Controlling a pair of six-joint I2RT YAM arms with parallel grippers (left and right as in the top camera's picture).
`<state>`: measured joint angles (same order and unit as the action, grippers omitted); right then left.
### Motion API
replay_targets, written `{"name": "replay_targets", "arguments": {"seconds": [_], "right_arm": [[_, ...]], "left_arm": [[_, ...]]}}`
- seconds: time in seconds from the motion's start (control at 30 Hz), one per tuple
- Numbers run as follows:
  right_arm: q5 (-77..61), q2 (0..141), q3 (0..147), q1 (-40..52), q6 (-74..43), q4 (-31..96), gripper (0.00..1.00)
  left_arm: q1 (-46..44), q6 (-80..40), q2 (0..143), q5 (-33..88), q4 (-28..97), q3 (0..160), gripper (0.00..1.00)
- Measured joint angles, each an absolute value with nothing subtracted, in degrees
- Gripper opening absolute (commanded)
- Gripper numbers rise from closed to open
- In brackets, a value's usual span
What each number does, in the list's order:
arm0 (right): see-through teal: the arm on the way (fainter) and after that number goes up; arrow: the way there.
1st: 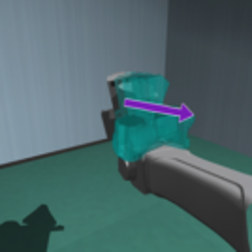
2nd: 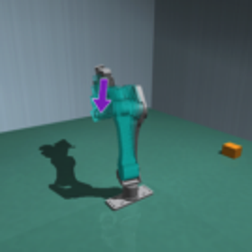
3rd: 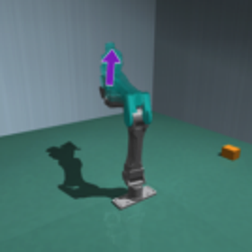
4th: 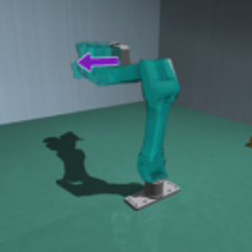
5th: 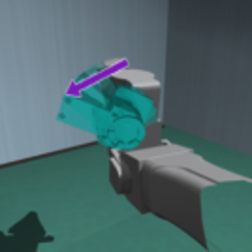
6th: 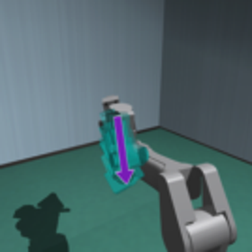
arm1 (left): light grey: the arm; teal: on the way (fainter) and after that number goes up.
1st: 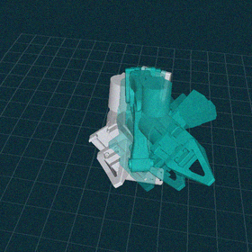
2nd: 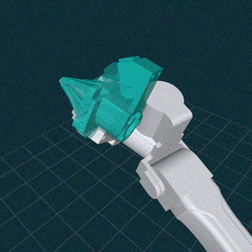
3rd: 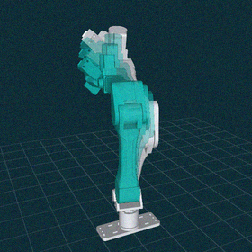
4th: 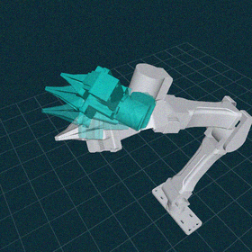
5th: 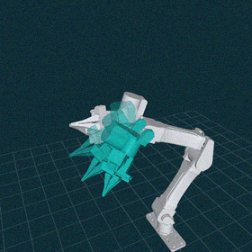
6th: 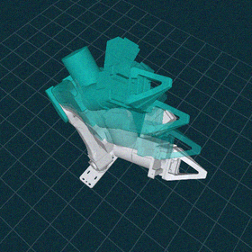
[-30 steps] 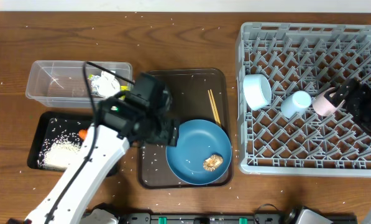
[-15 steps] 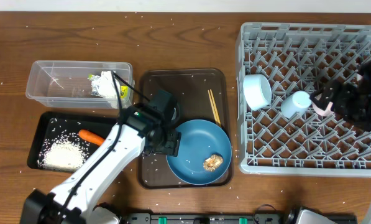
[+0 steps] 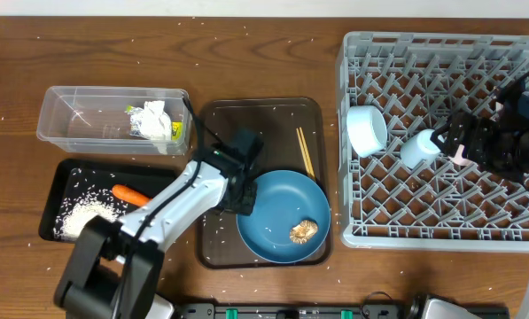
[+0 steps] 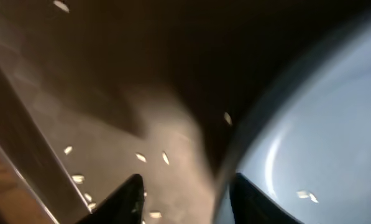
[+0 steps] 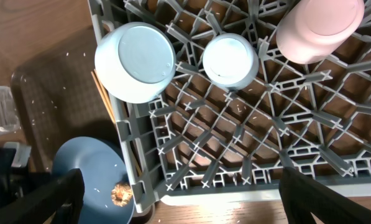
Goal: Sort waste into correct bins and load items into the dishwasher rack
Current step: 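Grasp the blue plate rim with left gripper and lift it left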
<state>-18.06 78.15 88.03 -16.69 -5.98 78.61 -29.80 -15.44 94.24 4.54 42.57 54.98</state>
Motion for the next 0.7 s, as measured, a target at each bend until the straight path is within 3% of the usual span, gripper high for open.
{"name": "replay_targets", "arguments": {"seconds": [0.13,0.33,0.43,0.7], "right_arm": [[-18.1,78.1,88.0,-16.7,-5.8,78.6,0.93],[-18.1,78.1,88.1,-16.7,-5.8,78.6,0.93],[-18.1,78.1,88.0,-16.7,-5.8,78.6,0.93],[-18.1,78.1,88.0,-16.7,-5.8,78.8,0.93]], "left_arm": [[-29.8,-15.2,96.4,3.6,41.4,55.0,0.22],[-29.8,-14.9,96.9,3.5,40.4,55.0,0.19],[-29.8,-14.2,96.9,4.3,39.8,55.0,0.06],[-29.8,-13.2,96.3,7.4,39.5,55.1,0.06]]}}
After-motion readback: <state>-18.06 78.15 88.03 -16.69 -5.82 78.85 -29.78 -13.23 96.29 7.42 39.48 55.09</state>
